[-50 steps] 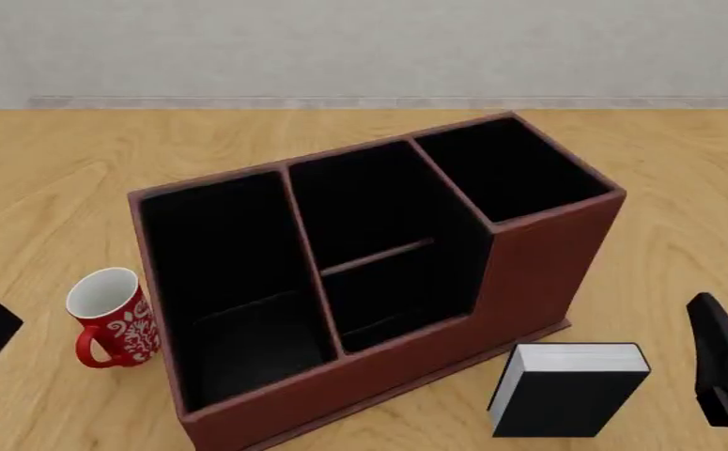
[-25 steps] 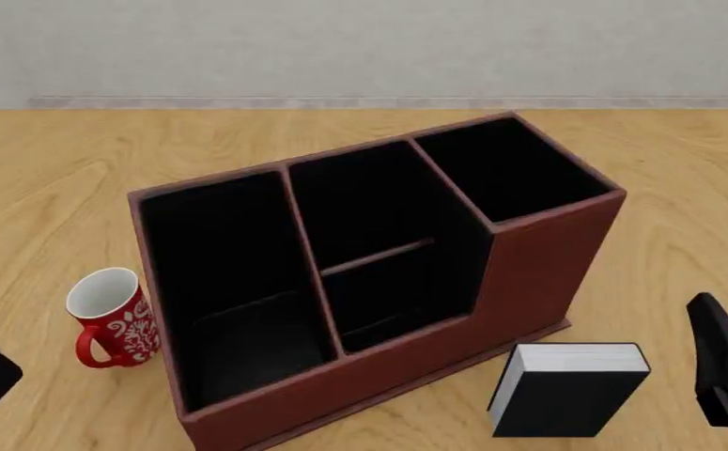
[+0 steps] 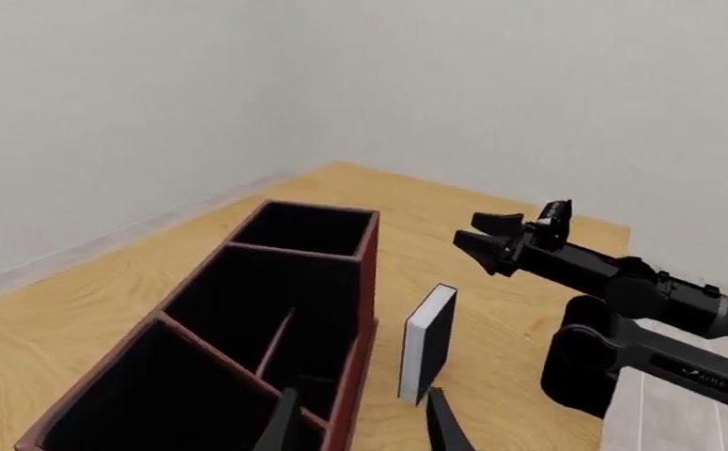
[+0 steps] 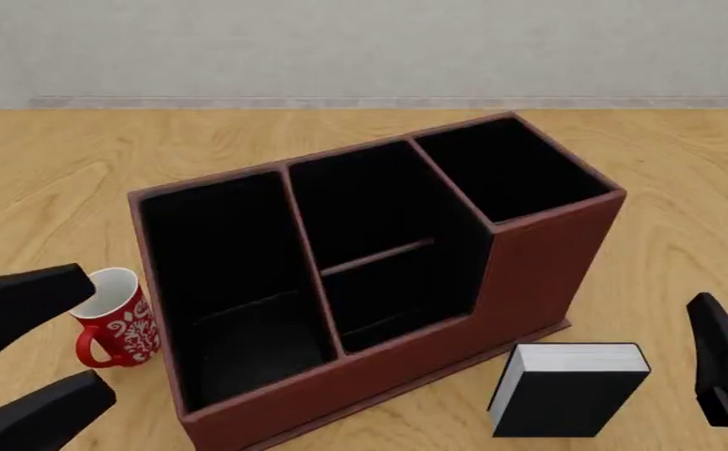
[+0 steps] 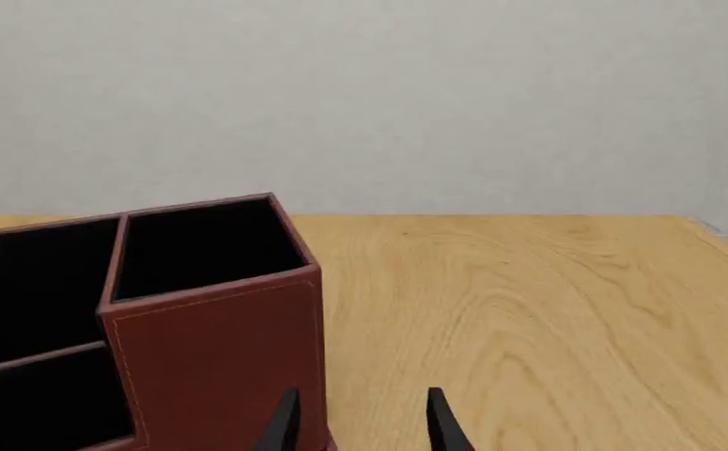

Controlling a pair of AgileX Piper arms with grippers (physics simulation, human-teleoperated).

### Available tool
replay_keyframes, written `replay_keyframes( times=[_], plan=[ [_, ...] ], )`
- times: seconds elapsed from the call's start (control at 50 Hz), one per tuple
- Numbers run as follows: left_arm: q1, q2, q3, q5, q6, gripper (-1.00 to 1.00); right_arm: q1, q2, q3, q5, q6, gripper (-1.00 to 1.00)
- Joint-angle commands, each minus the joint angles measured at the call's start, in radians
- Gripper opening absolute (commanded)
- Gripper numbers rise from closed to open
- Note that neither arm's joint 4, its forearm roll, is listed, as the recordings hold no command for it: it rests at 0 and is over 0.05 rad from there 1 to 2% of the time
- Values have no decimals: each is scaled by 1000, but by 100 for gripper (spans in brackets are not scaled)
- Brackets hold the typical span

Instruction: Pick up the book and place it in the right compartment of the caddy.

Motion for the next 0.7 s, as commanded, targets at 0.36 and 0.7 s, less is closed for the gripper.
replay_keyframes(
  times=[0.36, 0.7],
  plan=[
    [-108, 331, 33, -321, 70, 100, 0, 0, 0, 0, 0, 100],
    [-134, 603, 15, -517, 65, 100, 0, 0, 0, 0, 0, 100]
  ],
)
